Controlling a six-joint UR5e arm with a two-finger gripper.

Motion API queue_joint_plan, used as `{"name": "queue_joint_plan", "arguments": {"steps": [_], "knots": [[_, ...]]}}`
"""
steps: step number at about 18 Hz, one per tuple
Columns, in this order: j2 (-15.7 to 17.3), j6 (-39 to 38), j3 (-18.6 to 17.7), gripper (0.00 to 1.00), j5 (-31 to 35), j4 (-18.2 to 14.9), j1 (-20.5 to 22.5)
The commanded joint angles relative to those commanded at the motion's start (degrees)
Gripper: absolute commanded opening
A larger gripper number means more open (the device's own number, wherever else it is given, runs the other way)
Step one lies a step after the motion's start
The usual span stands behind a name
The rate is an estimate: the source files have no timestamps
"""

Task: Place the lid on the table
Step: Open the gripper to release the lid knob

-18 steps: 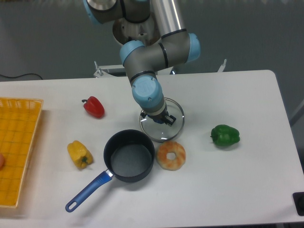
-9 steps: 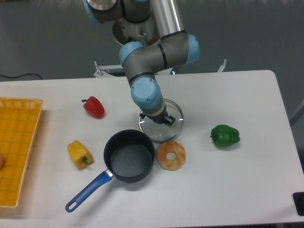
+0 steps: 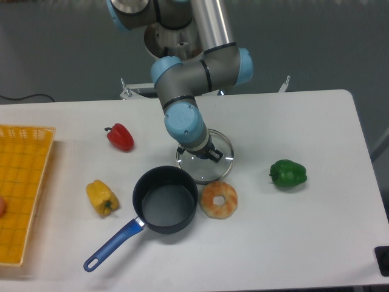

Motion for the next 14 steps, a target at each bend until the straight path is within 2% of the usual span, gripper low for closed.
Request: {"name": "queue_joint_plan", "arguments": {"steps": [5, 8, 10, 14], "knots": [[-0.1, -0.1, 0.1, 0.7, 0.3, 0.0, -0.4], [-0.1, -0.1, 0.1, 0.72, 0.3, 0.0, -0.4], [-0.3, -0.2, 0.1, 0.79, 0.4, 0.0, -0.5], [-1.3, -1.3, 0.4, 0.8, 2.3, 0.0, -1.4]]}}
